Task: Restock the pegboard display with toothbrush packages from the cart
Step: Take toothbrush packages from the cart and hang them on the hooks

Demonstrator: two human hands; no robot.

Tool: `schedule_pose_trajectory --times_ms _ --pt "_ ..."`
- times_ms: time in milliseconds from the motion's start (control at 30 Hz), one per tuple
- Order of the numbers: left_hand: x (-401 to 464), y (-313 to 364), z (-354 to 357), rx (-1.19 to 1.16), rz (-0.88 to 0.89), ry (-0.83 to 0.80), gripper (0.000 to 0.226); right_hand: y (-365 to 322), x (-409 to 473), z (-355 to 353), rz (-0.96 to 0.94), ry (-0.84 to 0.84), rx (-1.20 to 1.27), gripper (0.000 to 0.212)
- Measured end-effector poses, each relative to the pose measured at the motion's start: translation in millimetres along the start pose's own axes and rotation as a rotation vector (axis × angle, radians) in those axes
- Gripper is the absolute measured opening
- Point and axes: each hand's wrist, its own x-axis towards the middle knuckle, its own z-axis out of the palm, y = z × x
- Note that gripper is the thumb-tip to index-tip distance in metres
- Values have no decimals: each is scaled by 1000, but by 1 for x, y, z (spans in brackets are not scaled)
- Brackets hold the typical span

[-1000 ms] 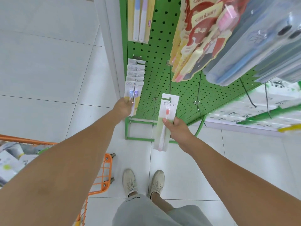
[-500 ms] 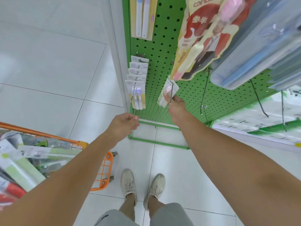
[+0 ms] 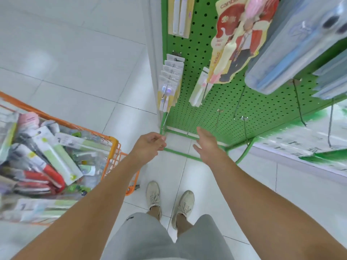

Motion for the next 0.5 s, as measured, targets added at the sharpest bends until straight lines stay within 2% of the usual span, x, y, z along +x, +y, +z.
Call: schedule_pose_trajectory --times_ms 133,200,300,400,500 --pt "-46 -31 -32 -104 -3 133 8 64 -35 15 104 -150 -135 34" --pt "-68 -46 -58 -193 -2 219 10 82 -64 40 83 -248 -274 27" --pt "-94 -75 -106 -170 29 425 9 95 -113 89 -81 -449 -539 12" --pt "-111 -112 -159 -91 15 635 7 100 -146 143 -294 -678 -810 9" --pt "-135 -143 -208 -51 -19 798 9 109 -158 206 -404 -659 -924 24"
